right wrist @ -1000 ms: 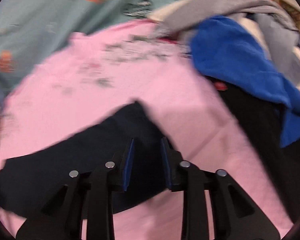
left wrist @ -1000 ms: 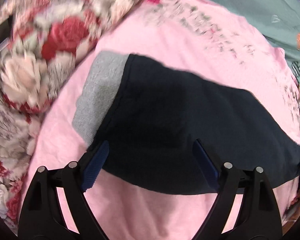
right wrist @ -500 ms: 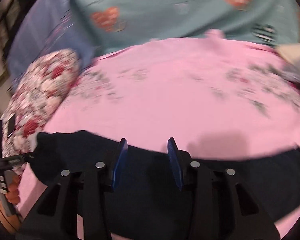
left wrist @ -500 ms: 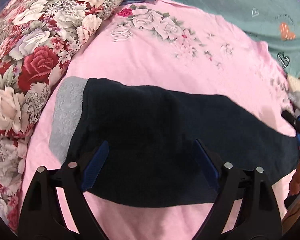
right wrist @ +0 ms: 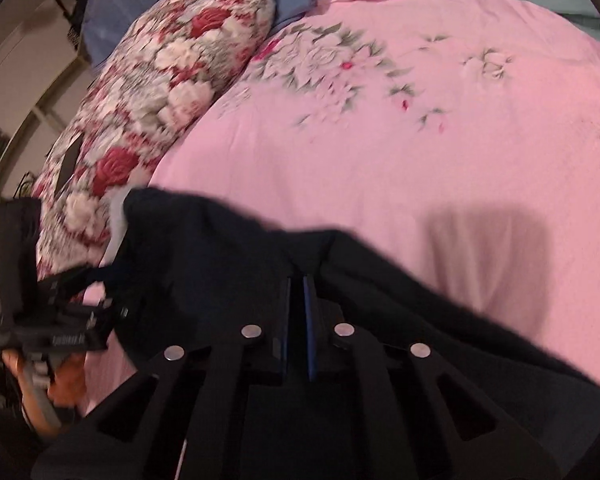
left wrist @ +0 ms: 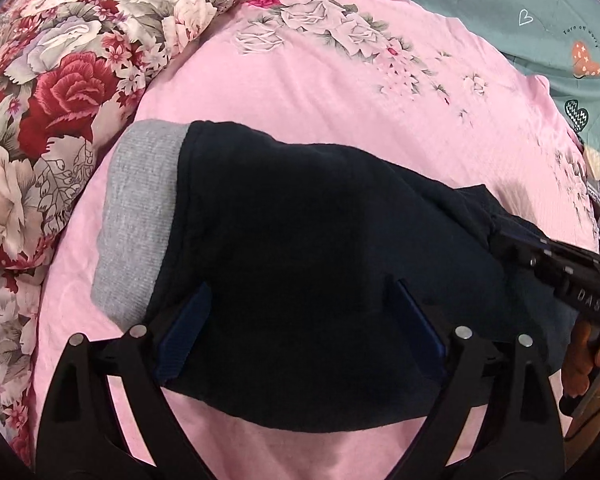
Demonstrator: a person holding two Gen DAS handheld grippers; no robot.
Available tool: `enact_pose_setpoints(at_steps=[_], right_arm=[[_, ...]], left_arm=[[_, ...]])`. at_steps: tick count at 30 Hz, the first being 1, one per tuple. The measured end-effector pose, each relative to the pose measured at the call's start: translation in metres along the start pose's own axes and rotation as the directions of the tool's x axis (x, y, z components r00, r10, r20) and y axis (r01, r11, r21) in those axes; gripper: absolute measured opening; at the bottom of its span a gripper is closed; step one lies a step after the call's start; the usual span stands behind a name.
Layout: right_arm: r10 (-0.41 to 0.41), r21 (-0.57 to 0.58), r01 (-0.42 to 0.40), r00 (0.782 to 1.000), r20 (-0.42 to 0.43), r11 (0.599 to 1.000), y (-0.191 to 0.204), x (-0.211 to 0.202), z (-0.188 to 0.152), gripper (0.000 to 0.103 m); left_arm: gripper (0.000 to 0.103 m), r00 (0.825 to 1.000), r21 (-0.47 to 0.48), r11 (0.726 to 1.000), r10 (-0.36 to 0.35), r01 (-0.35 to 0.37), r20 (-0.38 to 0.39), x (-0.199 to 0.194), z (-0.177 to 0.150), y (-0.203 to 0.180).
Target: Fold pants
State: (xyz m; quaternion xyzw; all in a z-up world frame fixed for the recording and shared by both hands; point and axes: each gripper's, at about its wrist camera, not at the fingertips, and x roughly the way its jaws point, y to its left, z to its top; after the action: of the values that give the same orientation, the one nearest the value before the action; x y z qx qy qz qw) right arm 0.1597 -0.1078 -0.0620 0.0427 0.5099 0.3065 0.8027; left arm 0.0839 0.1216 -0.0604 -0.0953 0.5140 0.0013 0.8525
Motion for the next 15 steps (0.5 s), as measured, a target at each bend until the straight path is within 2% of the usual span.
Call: enact_pose_setpoints(at_steps=[3,7,15], right_arm=[[-0.013,-0.002,0.013,1.0,-0.011,1.0,-0.003,0.003,-0.006,0.007],[0.007,0.055,-0.007,1.0,-0.007,0.998,-0.011,0.007,0.005,0.007],[-0.052,0.058,0.053,0.998,-0.018,0.997,-0.012,0.014,0.029,0.009]], left_arm=[[0.094,1.0,-0.004,1.0,0.0,0.0,-0.002,0.001,0.0,-0.001],[0.094,1.0,-0.002,1.0,-0.012,0.012,0.002,0.0,0.0,0.0],[0.094,1.0,-0.001,1.0,-0.016,0.016,-0.002,0.002,-0.001,0.0]])
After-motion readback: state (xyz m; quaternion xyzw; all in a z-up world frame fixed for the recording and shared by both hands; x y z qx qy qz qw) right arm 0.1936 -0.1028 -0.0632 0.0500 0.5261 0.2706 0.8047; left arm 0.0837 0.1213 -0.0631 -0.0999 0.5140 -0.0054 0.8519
